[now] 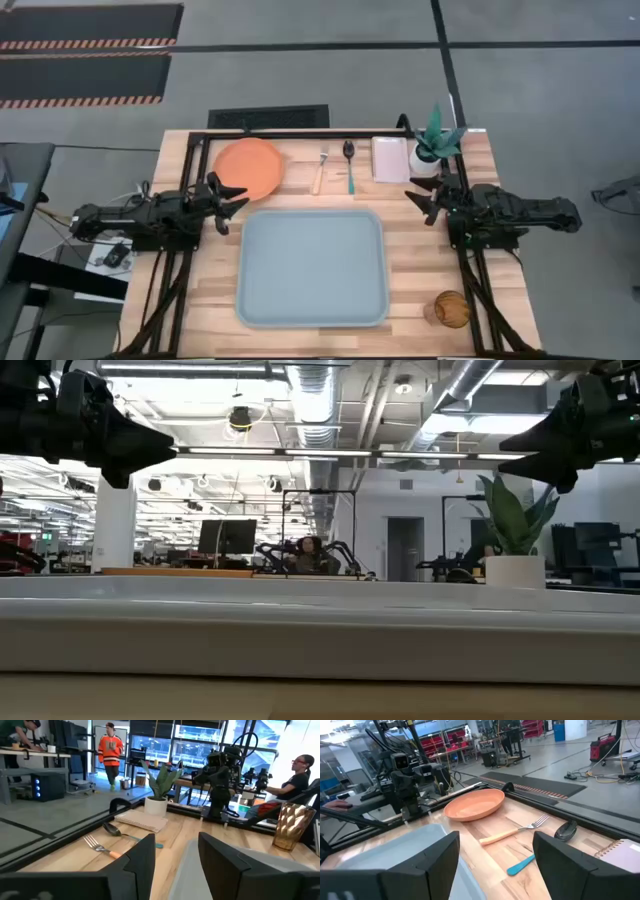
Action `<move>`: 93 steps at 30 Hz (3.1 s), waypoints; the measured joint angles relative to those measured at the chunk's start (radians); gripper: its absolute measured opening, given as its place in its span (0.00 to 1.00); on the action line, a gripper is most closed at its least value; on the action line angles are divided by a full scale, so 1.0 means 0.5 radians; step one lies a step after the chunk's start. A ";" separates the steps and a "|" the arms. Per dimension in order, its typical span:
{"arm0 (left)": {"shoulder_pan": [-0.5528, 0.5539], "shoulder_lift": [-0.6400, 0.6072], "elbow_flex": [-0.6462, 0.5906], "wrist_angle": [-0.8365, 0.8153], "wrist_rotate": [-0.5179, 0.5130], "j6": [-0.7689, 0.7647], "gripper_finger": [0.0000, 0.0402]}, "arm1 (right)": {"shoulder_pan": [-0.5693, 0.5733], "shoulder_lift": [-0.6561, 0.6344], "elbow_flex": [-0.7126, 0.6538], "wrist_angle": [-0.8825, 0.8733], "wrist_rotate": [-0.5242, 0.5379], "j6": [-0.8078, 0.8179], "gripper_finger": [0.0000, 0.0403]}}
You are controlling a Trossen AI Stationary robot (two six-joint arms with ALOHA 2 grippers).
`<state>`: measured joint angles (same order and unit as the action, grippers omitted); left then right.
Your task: Pick and place plate/cup/fork/spoon on tray
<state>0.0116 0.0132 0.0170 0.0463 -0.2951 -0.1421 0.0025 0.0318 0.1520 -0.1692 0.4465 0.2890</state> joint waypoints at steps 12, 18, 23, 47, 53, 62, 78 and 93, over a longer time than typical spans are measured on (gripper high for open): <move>0.000 0.000 0.000 0.000 0.000 0.000 0.34 | 0.000 0.000 0.000 0.000 0.000 0.000 0.68; 0.000 -0.001 0.000 0.000 0.000 0.000 0.34 | 0.000 -0.001 0.000 0.000 0.000 0.000 0.68; 0.000 -0.001 0.000 0.000 0.000 0.000 0.34 | 0.000 -0.001 0.000 0.000 0.000 0.000 0.68; 0.000 -0.001 0.001 0.002 0.001 -0.222 0.34 | 0.000 -0.001 0.000 0.000 0.000 0.000 0.68; 0.000 -0.001 0.001 0.007 -0.003 -0.620 0.34 | 0.000 0.000 0.000 0.000 0.000 0.000 0.68; 0.000 0.000 0.001 0.017 -0.090 -1.041 0.34 | -0.002 0.000 0.000 0.001 0.003 -0.078 0.68; 0.001 -0.001 0.001 0.710 -0.213 -1.598 0.34 | -0.017 0.000 -0.001 0.156 0.037 0.480 0.68; 0.001 0.496 0.824 0.802 -0.386 -1.105 0.34 | -0.063 0.110 0.345 0.896 -0.067 0.662 0.68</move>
<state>0.0120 0.2613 0.4292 0.4476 -0.4879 -0.6946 -0.0289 0.0867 0.3247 0.2788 0.4131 0.6200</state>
